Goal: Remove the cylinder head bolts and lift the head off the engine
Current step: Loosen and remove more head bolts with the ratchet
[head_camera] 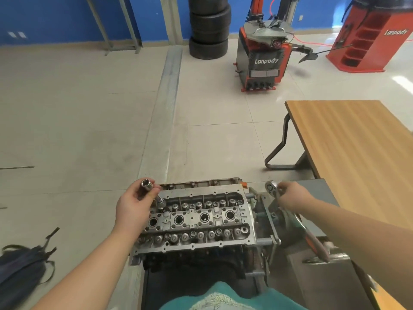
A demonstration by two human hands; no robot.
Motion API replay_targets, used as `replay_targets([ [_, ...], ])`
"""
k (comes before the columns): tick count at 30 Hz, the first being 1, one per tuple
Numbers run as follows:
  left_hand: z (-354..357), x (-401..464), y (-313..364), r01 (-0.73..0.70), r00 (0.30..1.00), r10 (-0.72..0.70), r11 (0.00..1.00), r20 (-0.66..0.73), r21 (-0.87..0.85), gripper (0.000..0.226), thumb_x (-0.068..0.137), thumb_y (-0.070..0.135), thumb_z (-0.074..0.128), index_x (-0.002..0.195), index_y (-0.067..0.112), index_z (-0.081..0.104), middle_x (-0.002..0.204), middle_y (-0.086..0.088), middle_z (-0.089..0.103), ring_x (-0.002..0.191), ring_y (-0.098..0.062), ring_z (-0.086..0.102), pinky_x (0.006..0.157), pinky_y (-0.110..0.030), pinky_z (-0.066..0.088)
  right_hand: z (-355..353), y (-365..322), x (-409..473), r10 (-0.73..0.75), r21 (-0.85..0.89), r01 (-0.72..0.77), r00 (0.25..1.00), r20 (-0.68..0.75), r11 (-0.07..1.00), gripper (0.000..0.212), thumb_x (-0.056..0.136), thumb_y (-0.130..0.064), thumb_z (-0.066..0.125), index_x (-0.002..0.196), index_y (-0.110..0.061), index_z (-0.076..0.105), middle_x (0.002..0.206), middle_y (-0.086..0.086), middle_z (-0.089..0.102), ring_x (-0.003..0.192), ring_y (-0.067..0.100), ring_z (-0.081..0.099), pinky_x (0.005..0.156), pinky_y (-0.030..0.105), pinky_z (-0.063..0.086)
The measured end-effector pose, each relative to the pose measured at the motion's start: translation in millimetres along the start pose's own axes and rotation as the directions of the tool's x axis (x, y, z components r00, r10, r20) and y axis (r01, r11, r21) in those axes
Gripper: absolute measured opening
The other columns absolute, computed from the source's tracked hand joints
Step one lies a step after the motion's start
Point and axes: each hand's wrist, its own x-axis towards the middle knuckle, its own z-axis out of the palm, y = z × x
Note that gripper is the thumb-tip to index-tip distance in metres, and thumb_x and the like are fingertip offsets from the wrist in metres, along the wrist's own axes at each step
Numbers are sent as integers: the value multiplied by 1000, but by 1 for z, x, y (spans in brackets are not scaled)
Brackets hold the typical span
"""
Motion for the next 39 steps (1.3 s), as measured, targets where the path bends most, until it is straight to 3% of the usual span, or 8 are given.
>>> replay_targets([
  [5,7,-4,1,33,998,-33,999,-52,-6,20,97,11,78,107,28,76,106,0,82,105,-26,78,100,-53,59,-15,62,28,-14,-180,-9,992,-124,984,55,88,4,56,134,-26,65,83,-6,60,70,18,63,47,23,40],
  [11,22,-16,7,45,994,-43,999,-96,17,19,95,8,79,109,22,76,108,-1,81,108,-23,77,106,-52,57,-13,87,49,-108,-345,50,982,-152,937,59,92,0,51,147,-21,51,114,8,68,86,25,64,66,37,56],
  [15,28,-20,14,54,991,-52,998,-123,17,21,97,3,75,110,19,74,109,-6,80,110,-24,76,109,-53,55,-5,97,59,-156,-388,89,977,-145,917,56,96,-4,53,149,-22,46,115,8,65,85,26,55,69,37,50],
  [21,34,-23,21,65,987,-61,998,-151,22,20,97,1,74,114,13,72,112,-10,79,113,-27,74,109,-52,55,10,110,65,-99,-272,41,974,-204,961,44,96,-8,62,137,-18,51,96,3,55,83,28,55,67,36,44],
  [26,34,-24,23,44,988,-30,995,-151,92,19,96,7,78,111,17,73,107,0,80,102,-11,75,101,-33,57,15,112,70,-58,-205,11,973,-223,979,42,95,-10,65,135,-15,53,118,11,64,102,35,62,76,37,46],
  [28,32,-24,21,43,989,-29,995,-146,92,18,96,8,78,110,18,73,107,0,80,97,-4,75,103,-36,57,15,109,74,-17,-189,-28,973,-231,982,33,95,-11,66,127,-12,57,120,14,62,107,37,61,80,39,48],
  [33,26,-22,17,60,990,-54,997,-129,45,21,96,6,77,106,23,74,107,-3,81,109,-21,75,108,-51,56,11,103,83,72,-191,-114,974,-215,975,28,93,-16,69,116,-4,60,119,20,59,110,41,60,92,46,54],
  [39,21,-23,15,43,993,-38,998,-113,48,28,97,7,76,98,35,76,107,-2,81,109,-21,75,108,-52,55,0,100,88,177,-137,-213,956,-234,967,25,88,-13,68,109,-2,61,113,20,62,105,42,63,91,48,57],
])
